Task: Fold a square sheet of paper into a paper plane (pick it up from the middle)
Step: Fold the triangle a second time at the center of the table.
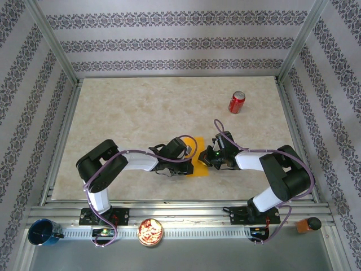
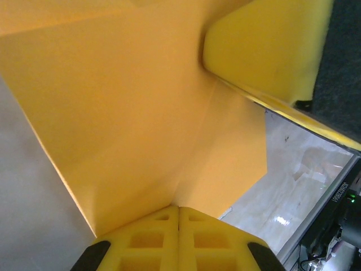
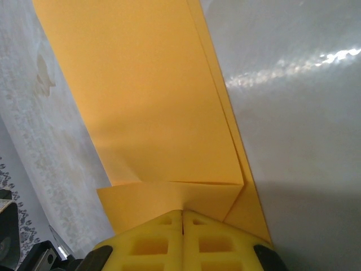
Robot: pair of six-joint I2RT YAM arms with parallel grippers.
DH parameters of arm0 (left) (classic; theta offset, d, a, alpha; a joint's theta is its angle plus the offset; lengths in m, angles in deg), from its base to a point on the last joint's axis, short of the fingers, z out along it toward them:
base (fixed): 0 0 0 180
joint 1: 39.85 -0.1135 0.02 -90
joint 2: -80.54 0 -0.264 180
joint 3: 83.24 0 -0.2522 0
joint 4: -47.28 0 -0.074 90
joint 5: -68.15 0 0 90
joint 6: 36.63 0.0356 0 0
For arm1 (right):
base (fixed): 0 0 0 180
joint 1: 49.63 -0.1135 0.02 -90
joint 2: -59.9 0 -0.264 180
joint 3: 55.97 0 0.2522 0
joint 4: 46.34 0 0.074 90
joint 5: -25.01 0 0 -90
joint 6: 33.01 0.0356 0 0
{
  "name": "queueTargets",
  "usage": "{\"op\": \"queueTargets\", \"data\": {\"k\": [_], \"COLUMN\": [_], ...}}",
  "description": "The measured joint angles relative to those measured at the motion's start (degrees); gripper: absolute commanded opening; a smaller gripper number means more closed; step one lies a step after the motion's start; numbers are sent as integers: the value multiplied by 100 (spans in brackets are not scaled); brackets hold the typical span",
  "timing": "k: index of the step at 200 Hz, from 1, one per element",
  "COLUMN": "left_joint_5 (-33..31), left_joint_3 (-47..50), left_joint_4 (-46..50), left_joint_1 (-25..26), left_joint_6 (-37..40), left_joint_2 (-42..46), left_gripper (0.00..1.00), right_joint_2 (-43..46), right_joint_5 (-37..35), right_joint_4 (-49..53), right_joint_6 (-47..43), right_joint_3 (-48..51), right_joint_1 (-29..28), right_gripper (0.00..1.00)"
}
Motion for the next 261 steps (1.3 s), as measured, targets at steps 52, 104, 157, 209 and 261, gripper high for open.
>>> {"op": "queueTargets", "data": {"k": [52, 104, 157, 209, 261], "left_joint_5": [151, 431, 756, 813, 791], "left_joint_3": [474, 1167, 1434, 647, 140], "left_joint_4": [-529, -1161, -1449, -1449, -1200], "left_joint_1": [0, 0, -42, -345, -466], "left_joint_6": [-258, -732, -1080, -953, -680], "left_joint_2": [190, 492, 994, 835, 28], "left_gripper": [0, 0, 0, 0, 0], "right_joint_2": [-31, -31, -31, -31, -31], "right_joint_5": [74, 83, 70, 68, 68], "right_joint_4": [46, 66, 96, 111, 114], "right_joint_6": [-7, -24, -37, -39, -39], "right_joint_3": [-33, -37, -55, -66, -66], "right_joint_1": [-2, -2, 0, 0, 0], "right_gripper": [0, 0, 0, 0, 0]}}
